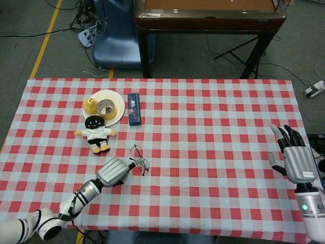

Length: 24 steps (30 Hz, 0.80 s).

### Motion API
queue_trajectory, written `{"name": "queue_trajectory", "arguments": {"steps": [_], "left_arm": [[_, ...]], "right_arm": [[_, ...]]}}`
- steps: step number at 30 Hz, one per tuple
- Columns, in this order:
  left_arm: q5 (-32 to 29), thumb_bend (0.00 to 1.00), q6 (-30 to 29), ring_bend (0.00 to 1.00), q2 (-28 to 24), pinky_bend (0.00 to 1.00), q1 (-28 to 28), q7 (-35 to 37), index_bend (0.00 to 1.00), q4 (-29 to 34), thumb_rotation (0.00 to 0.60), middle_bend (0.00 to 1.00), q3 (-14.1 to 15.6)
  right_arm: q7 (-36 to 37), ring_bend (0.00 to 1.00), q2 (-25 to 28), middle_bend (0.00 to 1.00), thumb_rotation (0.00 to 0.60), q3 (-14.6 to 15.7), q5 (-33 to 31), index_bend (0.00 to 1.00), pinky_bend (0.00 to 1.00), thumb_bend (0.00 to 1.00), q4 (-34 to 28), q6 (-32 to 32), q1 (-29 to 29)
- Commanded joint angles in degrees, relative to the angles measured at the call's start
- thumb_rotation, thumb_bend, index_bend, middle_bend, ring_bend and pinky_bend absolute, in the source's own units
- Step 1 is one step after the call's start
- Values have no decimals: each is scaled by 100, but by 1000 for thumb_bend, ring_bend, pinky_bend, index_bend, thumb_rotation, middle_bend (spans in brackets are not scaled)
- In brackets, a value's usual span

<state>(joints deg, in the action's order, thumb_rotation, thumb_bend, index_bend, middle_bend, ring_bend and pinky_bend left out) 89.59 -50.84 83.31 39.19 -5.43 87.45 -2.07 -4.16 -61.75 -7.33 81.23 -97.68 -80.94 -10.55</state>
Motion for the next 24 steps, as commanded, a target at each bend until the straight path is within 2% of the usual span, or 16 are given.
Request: {"name": "queue_trajectory", "arguments": {"steps": [1,14,24], "left_arm": [[-182,895,141,926,66,934,84,-13,73,-71,600,938,-50],[-991,895,551,922,178,934,304,-150,73,-186,600,936,-235],[-1323,895,598,922,150,934,299,-336,73,-243,600,935,-156]], "right_arm": [[7,0,0,139,600,4,7,0,83,440,-1,-5,6],[99,0,23,139,600,22,32,0,83,440,28,-62,65],[150,0,-18,139,600,33,53,0,83,440,86,-27,57]]}}
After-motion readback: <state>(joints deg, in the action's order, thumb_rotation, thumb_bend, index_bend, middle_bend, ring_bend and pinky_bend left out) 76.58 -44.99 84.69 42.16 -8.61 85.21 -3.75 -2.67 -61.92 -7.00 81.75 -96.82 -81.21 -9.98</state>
